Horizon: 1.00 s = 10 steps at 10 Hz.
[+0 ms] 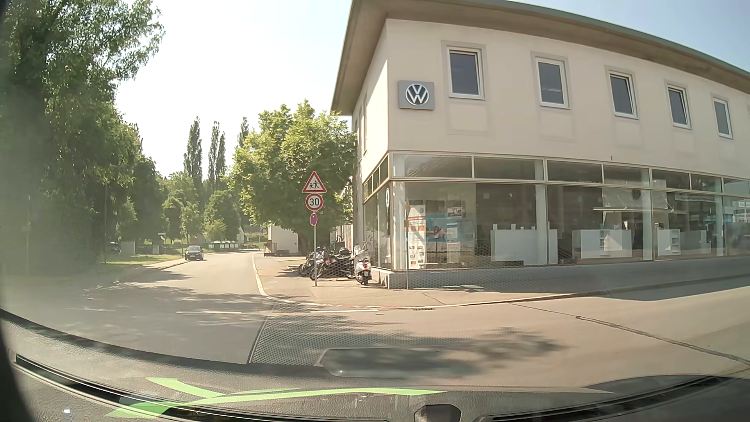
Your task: Follow the waypoints while adhering to traffic rules and regulations
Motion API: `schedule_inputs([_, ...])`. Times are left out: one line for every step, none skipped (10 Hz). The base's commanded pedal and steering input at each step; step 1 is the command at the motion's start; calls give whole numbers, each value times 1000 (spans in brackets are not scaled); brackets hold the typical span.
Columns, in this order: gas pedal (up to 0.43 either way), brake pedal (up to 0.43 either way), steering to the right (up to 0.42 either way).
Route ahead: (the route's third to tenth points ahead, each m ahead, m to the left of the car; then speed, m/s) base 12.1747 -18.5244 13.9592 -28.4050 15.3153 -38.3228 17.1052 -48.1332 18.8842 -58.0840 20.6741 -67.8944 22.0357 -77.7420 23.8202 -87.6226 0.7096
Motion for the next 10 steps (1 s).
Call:
schedule_inputs([130,0,321])
schedule_inputs([130,0,321])
schedule_inputs([118,0,321])
schedule_inputs([118,0,325])
schedule_inputs([130,0,338])
schedule_inputs([130,0,361])
schedule_inputs([130,0,378])
schedule_inputs([138,0,395])
schedule_inputs([138,0,413])
schedule_inputs([150,0,434])
